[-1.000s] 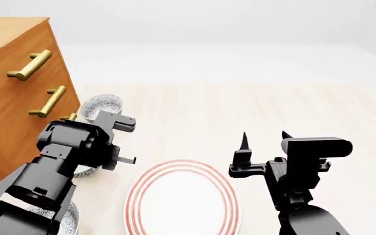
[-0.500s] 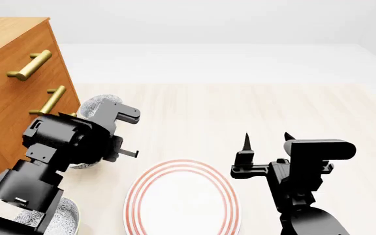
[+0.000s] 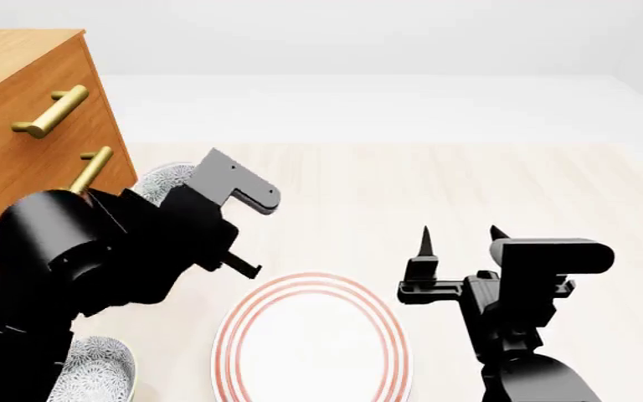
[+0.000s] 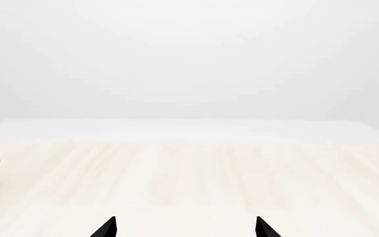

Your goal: Put the bowl in the middle on the plate.

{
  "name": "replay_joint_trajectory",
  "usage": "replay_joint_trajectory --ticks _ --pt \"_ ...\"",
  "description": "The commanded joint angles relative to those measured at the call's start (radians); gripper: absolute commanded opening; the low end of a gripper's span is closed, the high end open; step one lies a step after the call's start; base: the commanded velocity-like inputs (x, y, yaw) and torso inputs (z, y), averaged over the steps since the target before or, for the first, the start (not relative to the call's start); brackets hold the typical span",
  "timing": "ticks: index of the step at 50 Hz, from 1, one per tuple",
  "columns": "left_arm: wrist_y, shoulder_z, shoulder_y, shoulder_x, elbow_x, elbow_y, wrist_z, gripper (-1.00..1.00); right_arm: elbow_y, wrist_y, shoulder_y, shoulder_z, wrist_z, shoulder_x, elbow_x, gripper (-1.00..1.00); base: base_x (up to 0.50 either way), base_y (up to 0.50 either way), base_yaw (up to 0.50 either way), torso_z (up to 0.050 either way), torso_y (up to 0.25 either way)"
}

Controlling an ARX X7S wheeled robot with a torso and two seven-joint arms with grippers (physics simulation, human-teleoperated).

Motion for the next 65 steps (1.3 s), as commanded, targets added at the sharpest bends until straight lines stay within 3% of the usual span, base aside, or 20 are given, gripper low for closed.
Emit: replay_joint_trajectory --ticks 1,5,17,43,65 --pt "-0.065 0.121 -0.005 -0.083 -0.301 0.401 -0.231 -1.00 0.000 0.001 0.004 0.004 0.007 0.004 0.007 1.00 0.00 0.00 0.00 0.000 0.000" --pt "-0.066 0.194 -0.028 -0.088 -0.469 0.494 -0.358 -1.00 -0.005 0.005 0.004 0.010 0.011 0.007 0.012 1.00 0.00 0.00 0.00 0.000 0.000" --pt "-0.037 0.375 -0.046 -0.051 -0.656 0.626 -0.545 -1.00 -0.016 0.012 0.008 0.010 0.019 0.012 0.019 1.00 0.00 0.00 0.00 0.000 0.000" --pt "0.066 0.522 -0.042 -0.024 -0.374 0.723 -0.309 -1.00 -0.011 0.002 0.004 0.004 0.029 0.018 0.030 1.00 0.00 0.00 0.00 0.000 0.000" --pt "0.181 0.667 -0.048 0.000 -0.141 0.562 -0.117 -1.00 -0.003 -0.015 -0.006 0.004 0.033 0.023 0.040 1.00 0.00 0.00 0.00 0.000 0.000"
